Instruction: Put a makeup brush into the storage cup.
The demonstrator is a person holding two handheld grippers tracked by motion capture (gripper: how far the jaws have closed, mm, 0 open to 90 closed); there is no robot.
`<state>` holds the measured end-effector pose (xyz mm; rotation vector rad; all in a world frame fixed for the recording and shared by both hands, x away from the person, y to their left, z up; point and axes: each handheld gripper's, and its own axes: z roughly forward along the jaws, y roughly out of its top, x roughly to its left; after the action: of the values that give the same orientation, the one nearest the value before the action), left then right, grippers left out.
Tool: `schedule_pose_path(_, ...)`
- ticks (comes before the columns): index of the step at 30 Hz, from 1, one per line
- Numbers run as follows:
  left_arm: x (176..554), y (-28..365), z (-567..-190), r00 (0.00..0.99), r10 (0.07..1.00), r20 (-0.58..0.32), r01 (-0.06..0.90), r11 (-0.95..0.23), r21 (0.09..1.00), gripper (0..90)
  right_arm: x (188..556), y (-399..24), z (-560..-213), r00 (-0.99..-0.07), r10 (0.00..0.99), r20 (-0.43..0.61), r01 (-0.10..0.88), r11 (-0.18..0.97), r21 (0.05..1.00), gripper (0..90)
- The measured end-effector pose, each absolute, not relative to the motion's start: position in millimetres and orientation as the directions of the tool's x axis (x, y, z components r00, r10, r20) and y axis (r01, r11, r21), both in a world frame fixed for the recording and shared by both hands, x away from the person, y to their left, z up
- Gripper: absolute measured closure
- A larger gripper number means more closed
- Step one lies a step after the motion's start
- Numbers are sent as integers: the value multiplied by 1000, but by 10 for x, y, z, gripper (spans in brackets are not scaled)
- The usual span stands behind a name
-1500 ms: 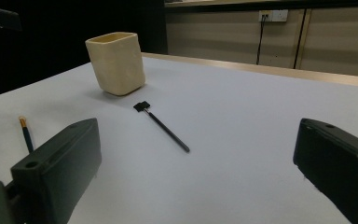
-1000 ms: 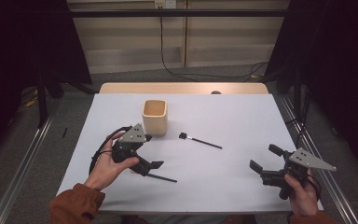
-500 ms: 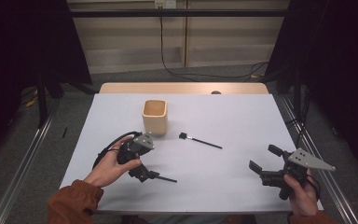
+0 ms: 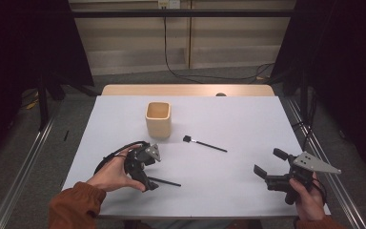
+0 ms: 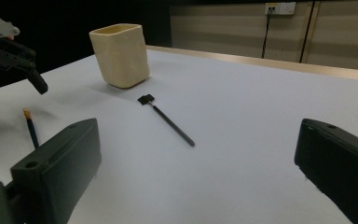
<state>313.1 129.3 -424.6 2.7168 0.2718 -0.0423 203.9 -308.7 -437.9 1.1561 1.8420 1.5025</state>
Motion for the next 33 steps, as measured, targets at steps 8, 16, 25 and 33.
schedule_pose_path(8,3137,1318,-4275,991,123,-49,132,-926,353,269,2040,-3080,-4380,-520,844,135,305,36,952,0)
schedule_pose_path(16,3183,1306,-4316,993,113,-46,122,-937,327,442,2043,-3075,-4384,-523,842,134,308,39,951,0)
schedule_pose_path(25,3202,1313,-4348,993,111,-47,120,-950,289,574,2041,-3075,-4382,-526,840,133,304,40,952,0)
schedule_pose_path(33,3197,1289,-4407,995,91,-36,98,-962,257,613,2041,-3073,-4384,-526,840,132,305,41,951,0)
